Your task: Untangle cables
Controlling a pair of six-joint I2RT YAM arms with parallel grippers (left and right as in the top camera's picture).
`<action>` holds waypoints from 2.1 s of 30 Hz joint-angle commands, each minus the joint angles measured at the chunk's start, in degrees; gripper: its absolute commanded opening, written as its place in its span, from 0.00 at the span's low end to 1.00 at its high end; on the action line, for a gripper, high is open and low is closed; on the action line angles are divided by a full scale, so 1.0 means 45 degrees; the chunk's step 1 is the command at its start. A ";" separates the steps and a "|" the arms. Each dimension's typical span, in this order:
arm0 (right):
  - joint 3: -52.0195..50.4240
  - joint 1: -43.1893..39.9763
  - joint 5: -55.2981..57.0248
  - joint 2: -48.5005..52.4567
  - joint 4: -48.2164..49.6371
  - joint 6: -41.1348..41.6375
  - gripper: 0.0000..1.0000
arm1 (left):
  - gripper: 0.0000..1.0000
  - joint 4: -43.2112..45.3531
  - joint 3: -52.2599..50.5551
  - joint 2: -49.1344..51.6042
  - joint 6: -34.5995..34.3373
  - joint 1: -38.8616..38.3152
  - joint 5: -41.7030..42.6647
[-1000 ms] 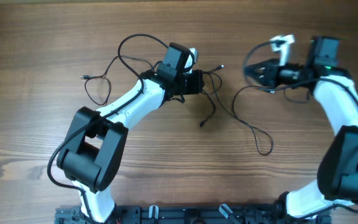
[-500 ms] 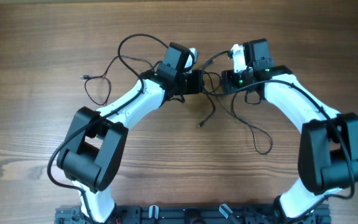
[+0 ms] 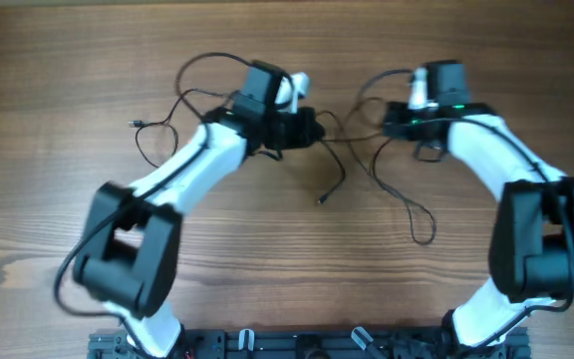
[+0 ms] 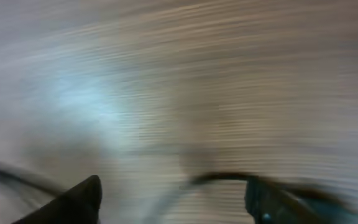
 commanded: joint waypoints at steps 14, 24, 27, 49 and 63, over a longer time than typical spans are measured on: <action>0.0126 -0.2773 -1.5844 0.0282 -0.0690 -0.9097 1.00 | 0.04 0.2448 -0.0010 -0.3245 0.0855 0.0588 0.0248; 0.0131 -0.1044 -1.7728 -0.1030 0.0486 -1.0088 1.00 | 0.04 0.1277 -0.0010 -0.3240 0.0627 0.0359 -0.0126; 0.0131 -0.0427 -1.4766 -0.1588 0.1311 -0.9500 1.00 | 0.04 0.1263 -0.0010 -0.3240 0.0607 0.0359 -0.0112; 0.0126 0.2987 -0.3818 -0.1579 -0.4041 -0.4969 0.05 | 0.91 -0.3167 -0.0010 -0.3240 -0.0151 0.0029 -0.6620; 0.3555 -0.3045 0.2351 -0.1540 0.4711 -0.4172 0.04 | 1.00 -0.3269 -0.0010 -0.3240 -0.0151 0.0029 -0.6615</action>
